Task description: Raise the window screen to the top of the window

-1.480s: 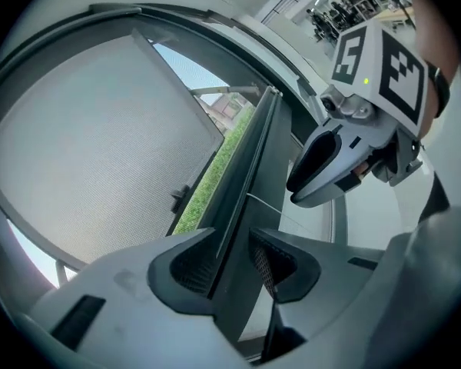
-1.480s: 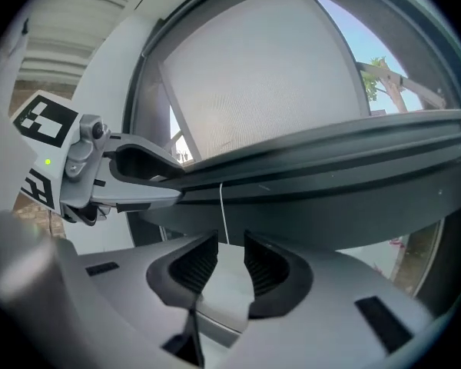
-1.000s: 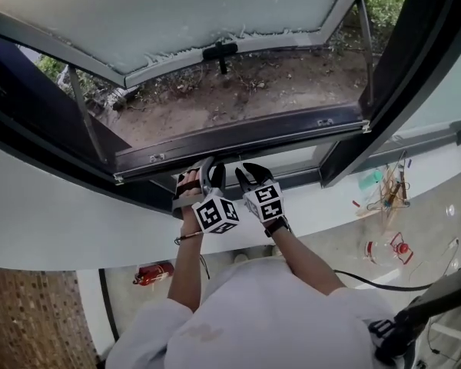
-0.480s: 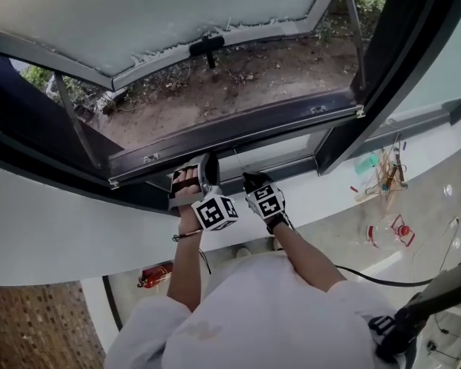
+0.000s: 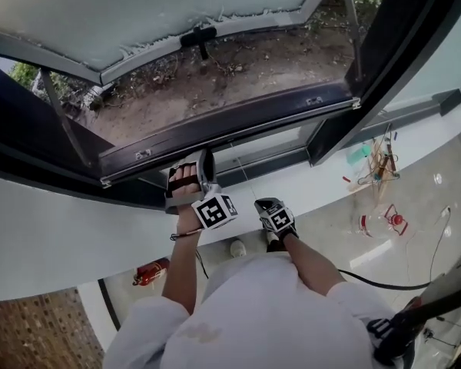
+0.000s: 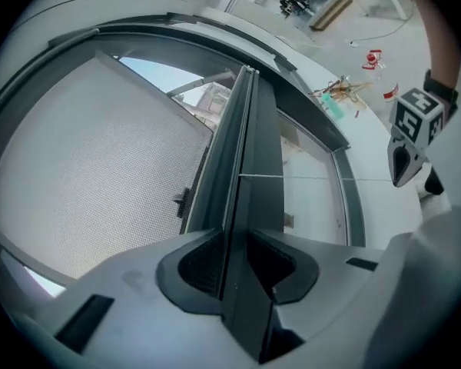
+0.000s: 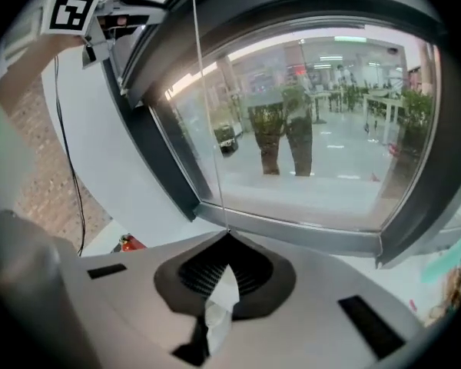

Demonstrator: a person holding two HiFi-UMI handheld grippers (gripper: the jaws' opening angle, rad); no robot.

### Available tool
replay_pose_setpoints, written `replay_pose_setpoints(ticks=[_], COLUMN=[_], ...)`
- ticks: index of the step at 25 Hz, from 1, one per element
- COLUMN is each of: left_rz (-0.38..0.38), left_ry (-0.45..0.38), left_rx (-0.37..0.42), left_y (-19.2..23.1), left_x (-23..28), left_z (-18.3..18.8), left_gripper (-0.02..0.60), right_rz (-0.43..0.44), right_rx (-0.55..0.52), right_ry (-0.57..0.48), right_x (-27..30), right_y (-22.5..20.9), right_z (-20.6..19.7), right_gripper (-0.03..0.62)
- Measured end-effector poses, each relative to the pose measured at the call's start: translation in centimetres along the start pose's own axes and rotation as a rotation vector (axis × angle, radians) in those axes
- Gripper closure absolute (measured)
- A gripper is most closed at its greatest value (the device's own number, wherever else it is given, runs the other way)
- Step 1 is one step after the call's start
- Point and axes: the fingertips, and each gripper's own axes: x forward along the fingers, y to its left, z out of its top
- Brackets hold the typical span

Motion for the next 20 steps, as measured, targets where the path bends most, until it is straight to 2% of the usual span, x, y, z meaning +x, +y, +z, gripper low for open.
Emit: replay_pose_setpoints(ticks=[1, 3, 5, 6, 8, 10, 15, 18, 20], left_rz=[0.001, 0.001, 0.003, 0.007, 0.011, 0.010, 0.030, -0.006, -0.003], left_ry=[0.008, -0.003, -0.025, -0.023, 0.002, 0.011, 0.011, -0.045, -0.098], left_rx=[0.003, -0.043, -0.091, -0.090, -0.071, -0.096, -0.130, -0.165, -0.243], left_y=[0.0, 0.0, -0.2, -0.2, -0.3, -0.3, -0.4, -0.3, 0.2], left_x=[0.0, 0.0, -0.1, 0.0, 0.0, 0.1, 0.4, 0.1, -0.3], left_z=[0.0, 0.0, 0.1, 0.1, 0.2, 0.2, 0.4, 0.3, 0.4], left_gripper=[0.486, 0.488, 0.493, 0.495, 0.500, 0.503, 0.512, 0.511, 0.511], right_rz=[-0.002, 0.010, 0.038, 0.038, 0.003, -0.035, -0.029, -0.030, -0.036], right_rx=[-0.024, -0.052, -0.018, -0.016, -0.083, -0.145, -0.143, -0.127, -0.112], right_ry=[-0.013, -0.025, -0.030, -0.030, -0.023, -0.015, 0.000, -0.006, -0.028], right_x=[0.0, 0.0, 0.1, 0.0, -0.2, -0.4, 0.1, 0.2, 0.0], right_y=[0.1, 0.7, 0.9, 0.9, 0.7, 0.4, 0.0, 0.2, 0.1], right_z=[0.0, -0.4, -0.8, -0.7, -0.8, -0.9, -1.0, -1.0, -0.8], right_gripper=[0.592, 0.592, 0.592, 0.592, 0.592, 0.592, 0.592, 0.592, 0.592])
